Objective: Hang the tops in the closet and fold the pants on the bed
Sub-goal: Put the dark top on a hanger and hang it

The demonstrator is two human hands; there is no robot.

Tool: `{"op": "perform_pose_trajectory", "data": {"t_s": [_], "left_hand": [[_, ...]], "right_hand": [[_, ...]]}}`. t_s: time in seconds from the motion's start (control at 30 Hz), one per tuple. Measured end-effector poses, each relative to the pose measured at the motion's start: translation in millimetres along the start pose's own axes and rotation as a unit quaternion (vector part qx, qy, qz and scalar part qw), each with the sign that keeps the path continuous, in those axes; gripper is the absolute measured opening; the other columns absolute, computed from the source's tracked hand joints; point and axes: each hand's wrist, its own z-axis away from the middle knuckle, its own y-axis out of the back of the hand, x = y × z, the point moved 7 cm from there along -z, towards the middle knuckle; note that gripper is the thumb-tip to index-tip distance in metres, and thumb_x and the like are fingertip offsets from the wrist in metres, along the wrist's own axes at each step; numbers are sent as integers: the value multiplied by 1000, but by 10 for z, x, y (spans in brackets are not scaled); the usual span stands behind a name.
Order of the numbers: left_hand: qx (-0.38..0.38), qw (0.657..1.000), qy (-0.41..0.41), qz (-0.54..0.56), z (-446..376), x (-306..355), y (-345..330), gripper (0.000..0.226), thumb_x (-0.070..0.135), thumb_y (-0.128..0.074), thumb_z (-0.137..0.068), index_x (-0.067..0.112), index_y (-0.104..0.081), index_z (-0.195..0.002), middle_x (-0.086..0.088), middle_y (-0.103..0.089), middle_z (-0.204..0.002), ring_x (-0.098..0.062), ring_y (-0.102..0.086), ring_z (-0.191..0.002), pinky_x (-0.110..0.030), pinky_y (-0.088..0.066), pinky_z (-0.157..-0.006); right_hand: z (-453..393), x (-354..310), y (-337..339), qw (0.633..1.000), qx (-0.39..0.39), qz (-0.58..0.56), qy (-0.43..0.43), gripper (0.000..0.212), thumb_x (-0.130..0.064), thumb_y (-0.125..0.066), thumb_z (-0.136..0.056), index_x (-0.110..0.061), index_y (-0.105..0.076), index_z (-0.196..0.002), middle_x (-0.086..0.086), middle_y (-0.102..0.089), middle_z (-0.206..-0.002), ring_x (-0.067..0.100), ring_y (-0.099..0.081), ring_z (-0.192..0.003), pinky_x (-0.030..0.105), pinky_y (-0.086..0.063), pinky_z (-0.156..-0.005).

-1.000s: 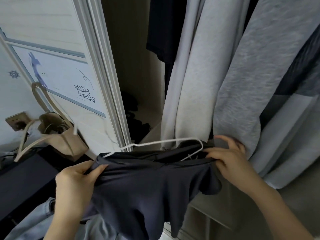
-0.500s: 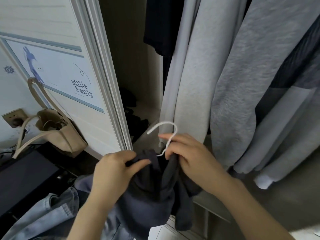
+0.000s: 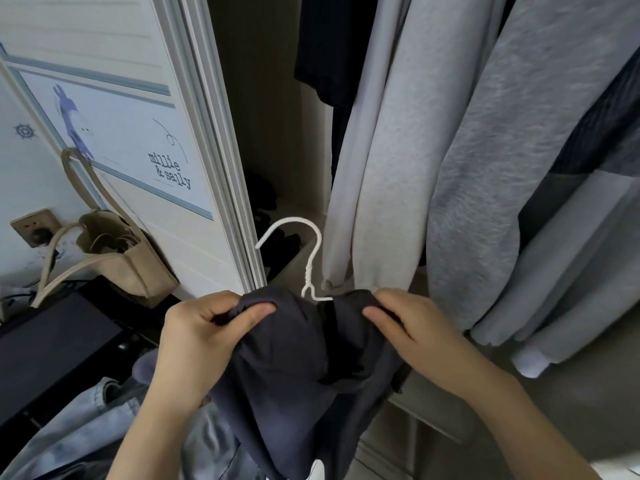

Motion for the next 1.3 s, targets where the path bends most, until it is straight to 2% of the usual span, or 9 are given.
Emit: {"op": "perform_pose_trajectory", "data": {"t_s": [0.23, 0.4, 0.5, 0.6, 0.73, 0.97, 1.1, 1.23, 1.3], "left_hand": [[10, 999, 11, 30, 2, -83, 160, 57, 42, -77, -79, 8, -42, -48, -4, -35, -45, 0, -29, -48, -19, -28, -45], [-20, 1000, -9, 17, -9, -20, -75, 45, 30, -70, -79, 26, -35, -51, 13, -28, -46, -1, -26, -47, -13, -25, -46], [-4, 999, -11, -33, -25, -207, 107, 45, 43, -62, -92, 22, -46, -55, 6, -40, -47, -4, -35, -47, -23, -35, -49], [65, 994, 27, -83, -74, -369, 319, 46, 50, -52, -95, 21, -58, -60, 2, -56, -51, -6, -49, -47, -20, -38, -53], [81, 992, 82, -50, -325, -495, 269, 42, 49, -46, -93, 25, -61, -62, 5, -61, -54, -6, -54, -52, -15, -38, -55], [82, 992, 89, 27, -1060, -520, 379, 65, 61, -39, -88, 7, -45, -51, -2, -45, -47, -13, -39, -49, -25, -33, -52], [147, 986, 56, 56, -1384, -395, 626, 51, 52, -39, -93, 25, -41, -50, 8, -42, -44, -5, -35, -44, -19, -27, -46], [127, 992, 11, 14, -1727, -136, 629, 17, 33, -49, -99, 43, -54, -112, 21, -65, -101, -9, -60, -95, -30, -43, -82], [70, 997, -22, -5, -1866, 13, 559, 62, 25, -58, -95, 40, -30, -147, 20, -47, -136, -5, -48, -119, -27, -37, -101]], "right_hand": [[157, 287, 244, 998, -8, 19, -59, 36, -54, -32, -95, -35, -49, -70, -13, -51, -76, 6, -53, -77, 25, -41, -70], [126, 119, 97, 994, -42, -80, -64, 32, -55, -44, -92, -30, -63, -99, -7, -67, -84, 8, -65, -79, 30, -51, -71], [160, 217, 244, 984, 18, -153, -85, 33, -50, -51, -86, -21, -67, -85, 3, -66, -76, 14, -64, -74, 29, -49, -70], [186, 354, 365, 963, 24, -240, -124, 62, -65, -52, -82, -4, -64, -83, 18, -60, -78, 12, -57, -76, 23, -43, -71], [40, 245, 372, 952, -79, -261, -136, 28, -43, -66, -80, -26, -72, -102, 7, -72, -94, 15, -68, -92, 23, -51, -82], [-620, -115, 1029, 940, -9, -272, -206, 30, -39, -69, -73, -14, -76, -89, 12, -74, -91, 18, -69, -82, 24, -50, -75], [-986, -449, 1625, 923, 22, -295, -247, 29, -41, -73, -68, -15, -79, -80, 9, -75, -87, 17, -73, -78, 21, -54, -63], [-1297, -938, 2130, 916, 55, -325, -228, 29, -32, -62, -86, -9, -79, -81, 10, -75, -90, 16, -72, -78, 25, -53, -67], [-1395, -1183, 2408, 926, 84, -307, -204, 29, -29, -59, -89, -7, -78, -87, 10, -75, -90, 16, -72, -75, 22, -55, -61]]}}
